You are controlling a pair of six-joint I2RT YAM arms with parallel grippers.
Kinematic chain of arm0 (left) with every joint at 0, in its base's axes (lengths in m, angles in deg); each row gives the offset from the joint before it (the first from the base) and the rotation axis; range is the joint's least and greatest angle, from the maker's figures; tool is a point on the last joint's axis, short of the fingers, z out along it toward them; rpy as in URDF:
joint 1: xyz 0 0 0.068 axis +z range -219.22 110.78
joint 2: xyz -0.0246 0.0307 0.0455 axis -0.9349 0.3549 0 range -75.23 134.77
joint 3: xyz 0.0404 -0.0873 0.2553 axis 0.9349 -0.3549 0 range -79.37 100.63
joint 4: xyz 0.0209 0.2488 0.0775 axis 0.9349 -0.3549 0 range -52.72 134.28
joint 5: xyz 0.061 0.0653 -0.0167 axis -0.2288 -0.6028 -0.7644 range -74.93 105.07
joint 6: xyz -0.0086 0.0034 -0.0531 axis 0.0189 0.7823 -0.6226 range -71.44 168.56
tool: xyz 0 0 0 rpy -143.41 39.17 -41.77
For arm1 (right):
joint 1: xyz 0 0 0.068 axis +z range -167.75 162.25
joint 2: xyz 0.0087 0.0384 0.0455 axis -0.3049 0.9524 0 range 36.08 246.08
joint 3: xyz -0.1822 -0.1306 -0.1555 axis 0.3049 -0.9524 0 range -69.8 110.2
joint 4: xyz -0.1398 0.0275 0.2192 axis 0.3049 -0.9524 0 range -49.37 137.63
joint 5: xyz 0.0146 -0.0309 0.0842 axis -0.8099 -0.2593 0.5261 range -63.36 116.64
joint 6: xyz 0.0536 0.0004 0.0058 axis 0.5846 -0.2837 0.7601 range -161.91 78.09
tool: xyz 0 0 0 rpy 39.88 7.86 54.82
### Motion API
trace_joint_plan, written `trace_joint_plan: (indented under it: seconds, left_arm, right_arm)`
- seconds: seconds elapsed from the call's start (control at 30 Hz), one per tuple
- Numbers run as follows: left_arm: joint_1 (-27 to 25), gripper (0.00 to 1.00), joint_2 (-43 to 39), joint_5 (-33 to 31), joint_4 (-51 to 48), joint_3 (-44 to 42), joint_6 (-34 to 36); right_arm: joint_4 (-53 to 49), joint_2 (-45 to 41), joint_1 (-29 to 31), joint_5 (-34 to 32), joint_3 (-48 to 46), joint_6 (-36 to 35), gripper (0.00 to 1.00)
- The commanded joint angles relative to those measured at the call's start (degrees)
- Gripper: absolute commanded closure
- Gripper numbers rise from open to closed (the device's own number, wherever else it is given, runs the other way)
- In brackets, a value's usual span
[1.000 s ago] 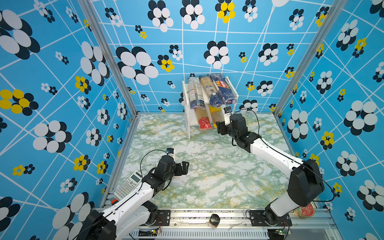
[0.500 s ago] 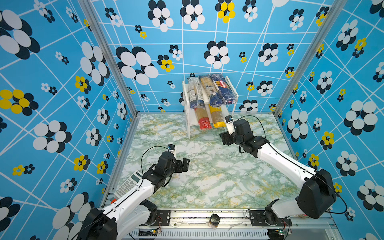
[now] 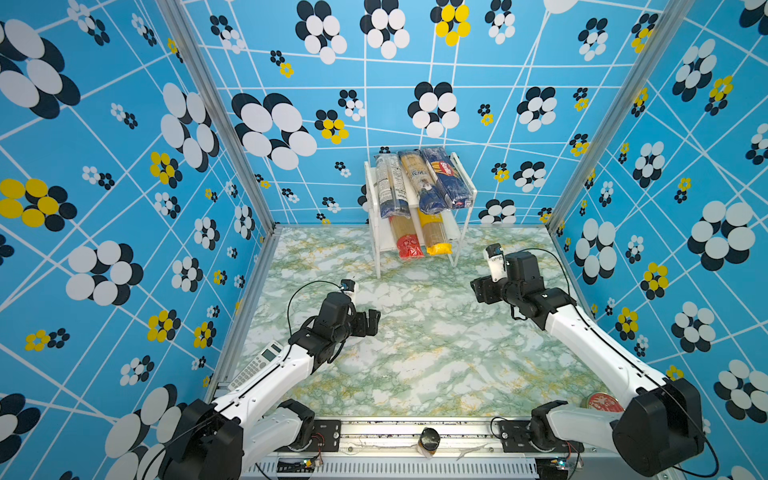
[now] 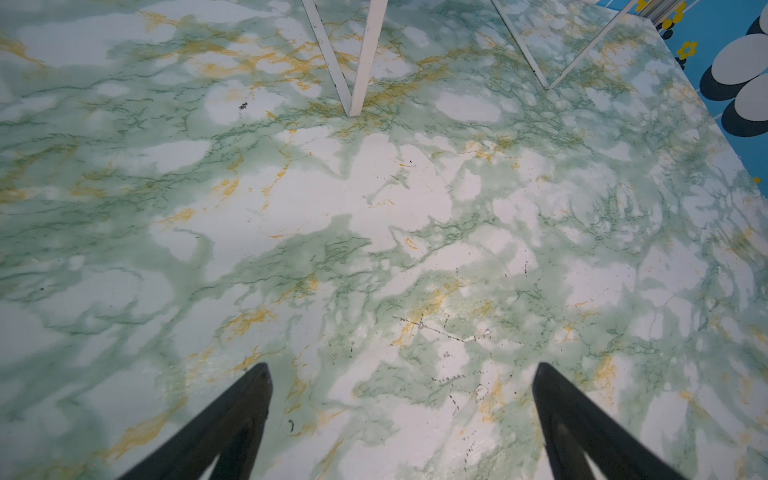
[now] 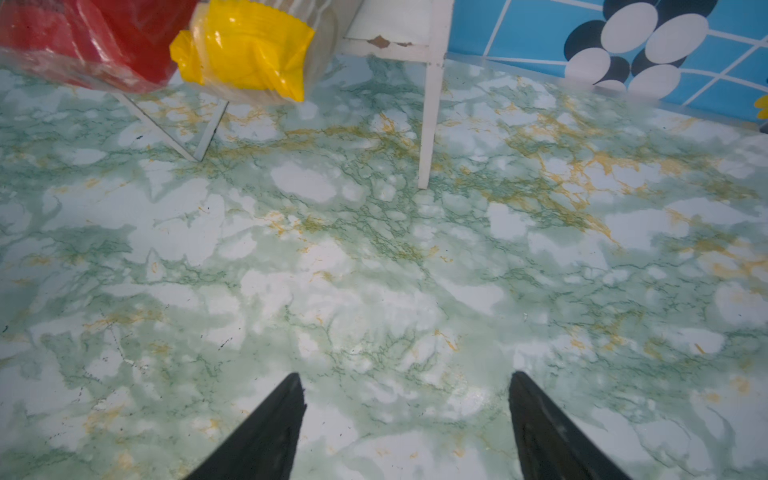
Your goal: Place and organize the pasta boxes and bags onto the shelf
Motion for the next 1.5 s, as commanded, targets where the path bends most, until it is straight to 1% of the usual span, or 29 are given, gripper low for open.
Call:
trace_joint_plan:
  seconds: [0.0, 0.2, 0.33, 0.6, 0.67, 0.77, 0.83, 1.0, 1.07, 1.2, 1.33, 1.47]
  left_arm:
    - [1.0, 0.01, 0.6, -0.6, -0.5, 3.5, 3.9]
    - [2.4, 0.01, -0.2, -1.4, -0.3, 5.2, 7.1]
    - [4.1, 0.01, -1.9, -1.3, -0.7, 6.0, 8.8]
    - [8.3, 0.01, -6.6, -0.8, -0.7, 5.5, 12.5]
    - [9.6, 0.01, -7.5, -1.0, -0.5, 5.3, 12.8]
    - [11.1, 0.01, -8.2, -1.1, 1.5, 4.2, 12.6]
    - [11.8, 0.01, -8.4, -1.5, 3.2, 3.3, 12.8]
    - [13.1, 0.01, -7.4, -2.5, 8.5, 0.9, 14.8]
    - [13.9, 0.01, -6.5, -2.9, 10.5, 0.0, 15.4]
    - [15.2, 0.01, -5.7, -3.7, 18.5, -3.9, 16.9]
    - [17.0, 0.01, -4.1, -3.8, 22.3, -5.8, 17.7]
    - [19.1, 0.01, -0.6, -2.7, 26.2, -7.1, 17.5]
  right_arm:
    - [0.8, -2.2, -3.5, 4.3, -2.2, 0.6, 0.20]
    - [3.8, -3.8, -11.8, 8.5, -5.3, 0.6, 0.20]
    - [6.1, -3.4, -14.8, 9.8, -6.4, 1.3, 0.21]
    - [13.8, -3.4, -15.9, 5.0, -11.3, 0.3, 0.20]
    - [16.2, -3.1, -16.0, 2.4, -13.0, 0.3, 0.21]
    - [22.6, -2.7, -16.3, -1.3, -17.0, 1.4, 0.20]
    - [28.1, -1.7, -16.4, -2.2, -20.1, 2.0, 0.20]
    - [39.5, 2.6, -16.4, -1.6, -25.1, 2.9, 0.20]
    - [42.0, 4.6, -16.4, -2.1, -25.7, 3.5, 0.20]
    - [46.1, 7.8, -16.4, -3.1, -26.1, 4.3, 0.21]
    - [50.8, 9.7, -16.4, -4.5, -26.7, 5.3, 0.20]
    - [55.2, 10.9, -16.4, -7.2, -27.4, 5.3, 0.19]
